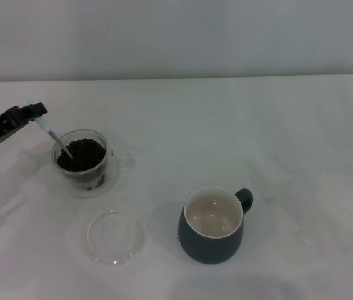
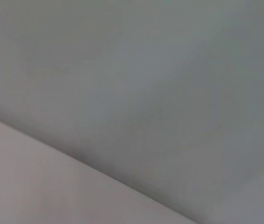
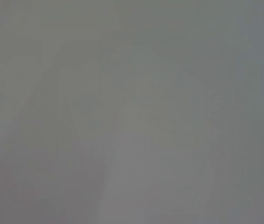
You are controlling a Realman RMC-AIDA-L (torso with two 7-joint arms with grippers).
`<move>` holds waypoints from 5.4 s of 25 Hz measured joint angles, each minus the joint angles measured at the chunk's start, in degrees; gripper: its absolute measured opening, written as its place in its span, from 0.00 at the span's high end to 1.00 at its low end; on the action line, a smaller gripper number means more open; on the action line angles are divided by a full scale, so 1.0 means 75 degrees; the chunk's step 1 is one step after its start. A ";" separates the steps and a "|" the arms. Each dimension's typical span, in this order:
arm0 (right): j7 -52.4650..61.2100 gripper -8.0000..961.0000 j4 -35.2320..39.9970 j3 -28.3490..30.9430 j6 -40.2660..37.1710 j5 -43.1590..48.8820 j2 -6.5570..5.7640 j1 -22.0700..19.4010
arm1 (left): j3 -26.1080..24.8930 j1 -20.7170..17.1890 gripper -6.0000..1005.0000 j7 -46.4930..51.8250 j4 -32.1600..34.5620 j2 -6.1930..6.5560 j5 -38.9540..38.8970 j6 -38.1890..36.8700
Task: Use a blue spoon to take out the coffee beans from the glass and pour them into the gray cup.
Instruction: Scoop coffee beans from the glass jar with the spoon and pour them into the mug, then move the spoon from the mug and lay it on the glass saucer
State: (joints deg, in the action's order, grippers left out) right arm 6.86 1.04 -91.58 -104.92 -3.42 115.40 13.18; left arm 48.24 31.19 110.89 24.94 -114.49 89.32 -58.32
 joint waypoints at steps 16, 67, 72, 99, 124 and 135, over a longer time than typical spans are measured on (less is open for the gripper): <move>-0.0059 0.39 0.0191 0.0022 0.0335 0.0000 -0.0006 0.0038 | 0.0001 -0.0631 0.87 0.0461 -0.0277 0.0025 -0.1691 -0.0402; -0.0071 0.39 0.0358 0.0049 0.0645 -0.0023 -0.0047 0.0472 | 0.1957 0.1077 0.87 0.1087 -0.0398 -0.0394 -0.1741 -0.1665; -0.0071 0.39 0.0331 0.0038 0.0644 -0.0024 -0.0047 0.0445 | 0.2510 0.1285 0.87 0.0993 -0.0331 -0.0479 -0.1590 -0.1576; -0.0071 0.39 0.0271 0.0017 0.0727 -0.0024 -0.0035 0.0362 | 0.3506 0.1748 0.87 0.0187 0.1487 -0.0591 0.0006 -0.1237; -0.0071 0.39 0.0307 0.0024 0.0659 -0.0024 -0.0047 0.0340 | 0.2460 -0.0843 0.87 0.0581 0.2661 -0.0594 -0.0474 -0.1374; -0.0071 0.39 0.0339 0.0044 0.0608 -0.0025 -0.0043 0.0346 | 0.2374 -0.1595 0.87 0.0204 0.2191 -0.0566 -0.0644 -0.1124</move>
State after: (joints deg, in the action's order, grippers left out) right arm 6.33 3.58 -91.25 -100.36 -3.61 115.07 15.78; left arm 66.05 19.22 112.42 41.37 -118.73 84.50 -66.75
